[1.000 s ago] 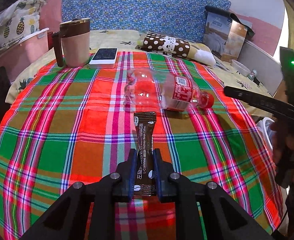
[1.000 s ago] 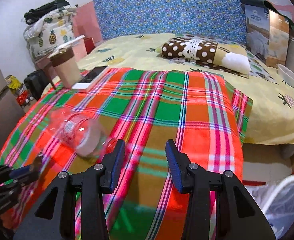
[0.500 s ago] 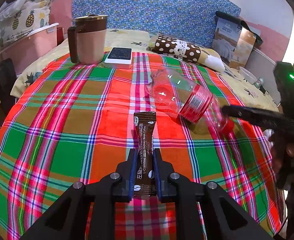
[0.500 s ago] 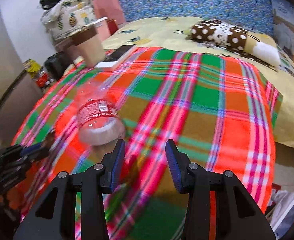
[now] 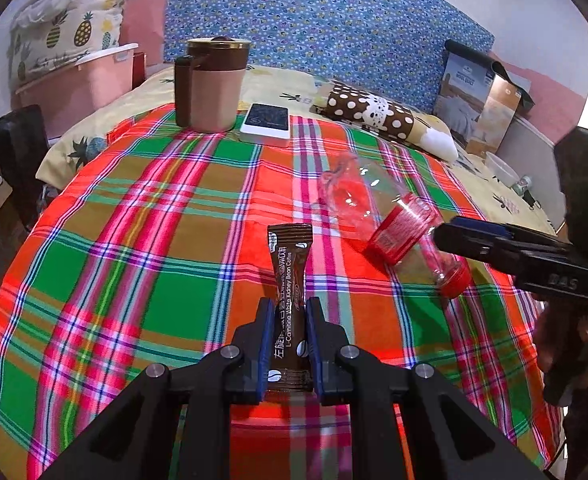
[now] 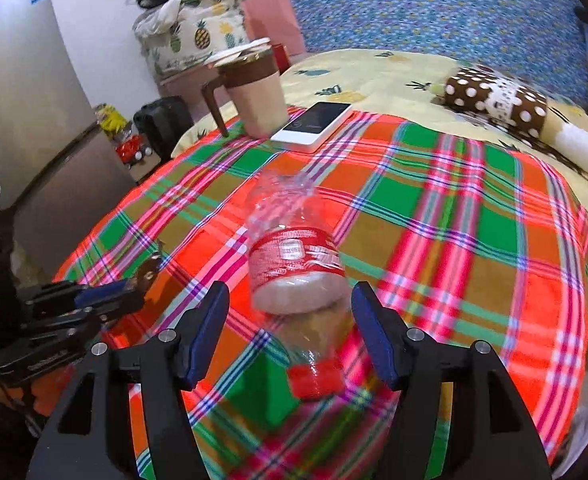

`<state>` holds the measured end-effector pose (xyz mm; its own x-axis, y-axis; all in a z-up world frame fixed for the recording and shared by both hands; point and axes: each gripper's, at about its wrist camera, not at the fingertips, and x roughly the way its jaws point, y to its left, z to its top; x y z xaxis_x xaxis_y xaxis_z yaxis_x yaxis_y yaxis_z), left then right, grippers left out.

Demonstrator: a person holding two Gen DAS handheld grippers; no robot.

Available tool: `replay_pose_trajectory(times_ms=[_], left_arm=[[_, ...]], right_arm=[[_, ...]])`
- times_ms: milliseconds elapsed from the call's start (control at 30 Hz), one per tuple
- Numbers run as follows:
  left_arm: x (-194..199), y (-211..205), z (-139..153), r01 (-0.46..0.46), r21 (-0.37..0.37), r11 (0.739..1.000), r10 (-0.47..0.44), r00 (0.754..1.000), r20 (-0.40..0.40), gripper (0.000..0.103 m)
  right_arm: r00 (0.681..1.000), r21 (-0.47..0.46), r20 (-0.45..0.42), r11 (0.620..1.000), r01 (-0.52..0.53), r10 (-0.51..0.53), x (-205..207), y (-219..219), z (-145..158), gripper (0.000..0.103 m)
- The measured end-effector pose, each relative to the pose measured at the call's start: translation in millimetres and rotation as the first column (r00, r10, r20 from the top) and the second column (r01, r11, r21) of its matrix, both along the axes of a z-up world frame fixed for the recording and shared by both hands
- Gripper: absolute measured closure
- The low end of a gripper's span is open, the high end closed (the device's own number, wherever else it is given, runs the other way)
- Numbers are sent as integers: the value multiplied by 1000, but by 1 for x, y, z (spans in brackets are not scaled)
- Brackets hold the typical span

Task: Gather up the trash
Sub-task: 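Grasp the clear red-capped Coke bottle with the right tool while the left tool holds the wrapper, then carry the Coke bottle and brown wrapper over the trash bin with both tools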

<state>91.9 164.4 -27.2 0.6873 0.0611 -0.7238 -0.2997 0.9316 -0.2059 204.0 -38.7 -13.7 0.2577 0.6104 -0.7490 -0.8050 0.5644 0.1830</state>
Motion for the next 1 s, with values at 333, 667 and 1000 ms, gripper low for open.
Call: replay_pose_trajectory(times_ms=[333,667,1000], left_arm=[[8,11,-10,-1,-26,1000,0,1000,-12,86],[13,10,-12,16,-34,999,-17,1000,-17,86],[10,-7,-7,37,-26,999,-37,999,-7,86]], right_arm=[[996,-123,72,991,-46,55,2,23,-9,37],[999,-105,10,993,45,-44,-2,-1,-14,43],[987,-13,0,987,159,-159,-25,-42,-3,43]])
